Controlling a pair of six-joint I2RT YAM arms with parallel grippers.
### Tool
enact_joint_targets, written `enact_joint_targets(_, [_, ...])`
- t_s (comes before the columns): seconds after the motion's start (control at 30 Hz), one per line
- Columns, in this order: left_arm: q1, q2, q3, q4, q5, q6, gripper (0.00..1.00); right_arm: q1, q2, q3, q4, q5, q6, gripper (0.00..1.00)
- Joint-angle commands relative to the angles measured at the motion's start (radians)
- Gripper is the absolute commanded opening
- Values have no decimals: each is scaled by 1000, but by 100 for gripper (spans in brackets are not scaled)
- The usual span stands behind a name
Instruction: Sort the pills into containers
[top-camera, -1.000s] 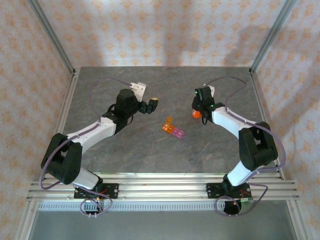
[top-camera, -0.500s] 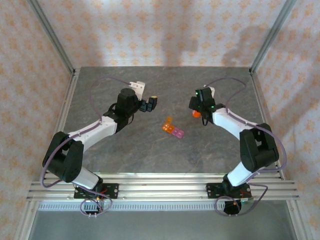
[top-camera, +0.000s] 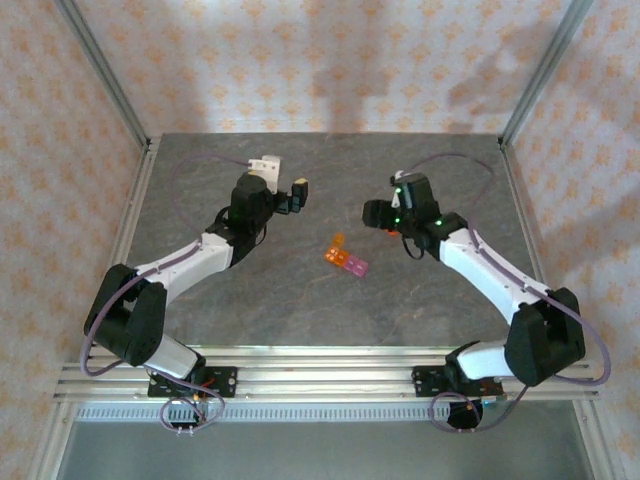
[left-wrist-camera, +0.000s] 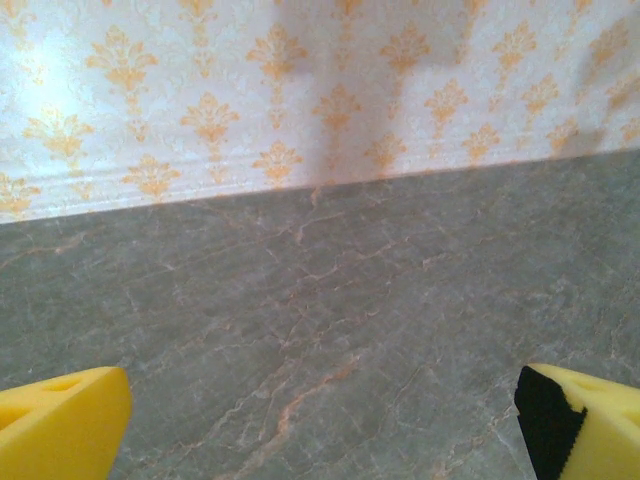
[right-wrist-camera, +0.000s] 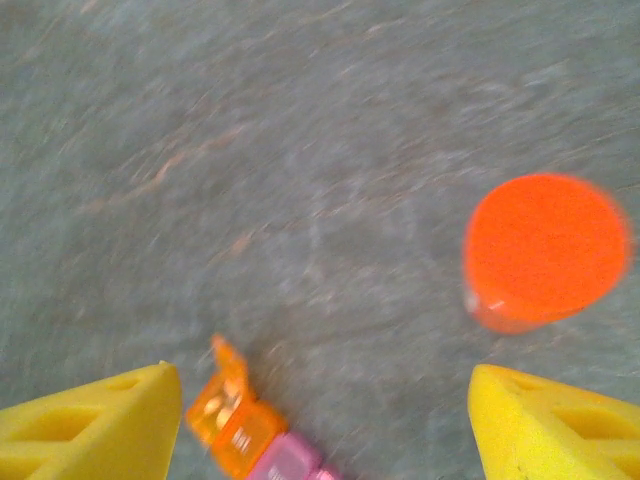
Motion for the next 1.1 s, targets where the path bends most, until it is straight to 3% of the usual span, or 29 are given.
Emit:
enact_joint_targets(0.0, [6, 23, 54, -57, -1, -6, 100, 68, -5, -41, -100, -39, -63, 75])
enact_joint_targets(0.2, [6, 31, 65, -76, -21, -4, 100, 166, 33, -102, -120, -8, -76, 77])
enact_joint_targets(0.43, [7, 35, 89, -117, -14, -6, 100, 255, 113, -130, -129, 136, -60, 78])
enact_joint_targets(1.07, [7, 68, 192, -280, -26, -79, 100, 263, 313, -14, -218, 357, -44, 78])
